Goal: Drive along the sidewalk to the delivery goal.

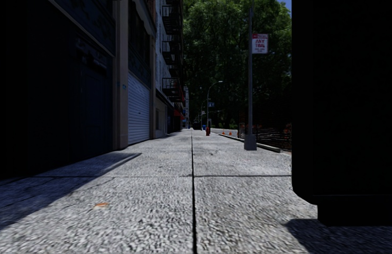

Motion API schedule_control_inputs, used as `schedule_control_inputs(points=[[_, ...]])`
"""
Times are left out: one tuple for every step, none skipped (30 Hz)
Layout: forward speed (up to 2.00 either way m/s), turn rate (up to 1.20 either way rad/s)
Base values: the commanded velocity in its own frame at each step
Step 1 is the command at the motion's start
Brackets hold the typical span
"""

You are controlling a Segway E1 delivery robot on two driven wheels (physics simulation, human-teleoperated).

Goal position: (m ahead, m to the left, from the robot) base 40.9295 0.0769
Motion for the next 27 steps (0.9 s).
schedule_control_inputs(points=[[2.0, 0.0], [2.0, 0.0], [2.0, 0.0], [2.0, 0.0], [2.0, 0.0], [2.0, 0.0], [2.0, 0.0], [2.0, 0.0], [2.0, 0.0], [2.0, 0.0], [2.0, 0.0], [2.0, 0.0], [2.0, 0.0], [2.0, 0.0], [2.0, 0.0], [2.0, 0.0], [2.0, 0.0], [2.0, 0.0], [2.0, 0.0], [2.0, 0.0], [2.0, 0.0], [2.0, 0.0], [2.0, 0.0], [2.0, 0.0], [2.0, 0.0], [2.0, 0.0], [2.0, 0.0]])
